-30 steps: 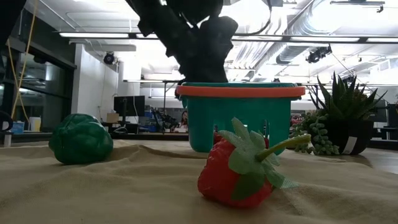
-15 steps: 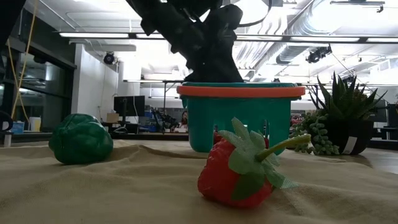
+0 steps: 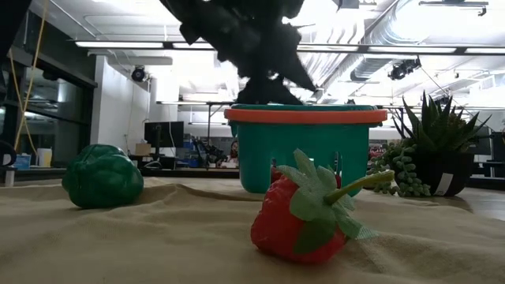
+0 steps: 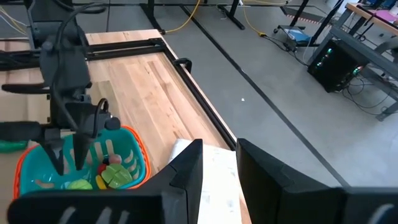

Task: Pick and placing Produce into tupperware
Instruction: Put the black cherry into the blue basket

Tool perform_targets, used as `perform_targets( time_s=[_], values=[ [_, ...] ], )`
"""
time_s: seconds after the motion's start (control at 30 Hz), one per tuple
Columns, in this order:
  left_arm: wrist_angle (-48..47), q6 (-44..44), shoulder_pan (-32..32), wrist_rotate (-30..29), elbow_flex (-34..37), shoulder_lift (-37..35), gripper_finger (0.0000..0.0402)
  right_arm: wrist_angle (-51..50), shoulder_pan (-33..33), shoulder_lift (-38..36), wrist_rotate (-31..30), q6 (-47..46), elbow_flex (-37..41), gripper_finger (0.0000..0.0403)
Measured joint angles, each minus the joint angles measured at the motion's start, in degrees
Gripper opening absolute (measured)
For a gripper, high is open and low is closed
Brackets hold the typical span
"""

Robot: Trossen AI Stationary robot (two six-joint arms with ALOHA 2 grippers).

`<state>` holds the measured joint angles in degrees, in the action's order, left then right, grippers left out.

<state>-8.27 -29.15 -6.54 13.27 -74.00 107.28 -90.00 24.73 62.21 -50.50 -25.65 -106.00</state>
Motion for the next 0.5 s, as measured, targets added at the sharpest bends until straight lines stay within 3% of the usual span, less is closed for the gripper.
perform_targets(
  time_s=[0.23, 0.5],
  values=[
    [-1.0, -0.1, -1.8, 5.9, -5.0, -2.2, 0.0109, 0.0, 0.0, -0.6, 0.0, 0.0, 0.0, 0.0089],
    [-3.9, 7.4, -2.6, 7.2, -19.6, -3.0, 0.0092, 0.0, 0.0, -2.4, 0.0, -1.9, 0.0, 0.0089]
  ],
)
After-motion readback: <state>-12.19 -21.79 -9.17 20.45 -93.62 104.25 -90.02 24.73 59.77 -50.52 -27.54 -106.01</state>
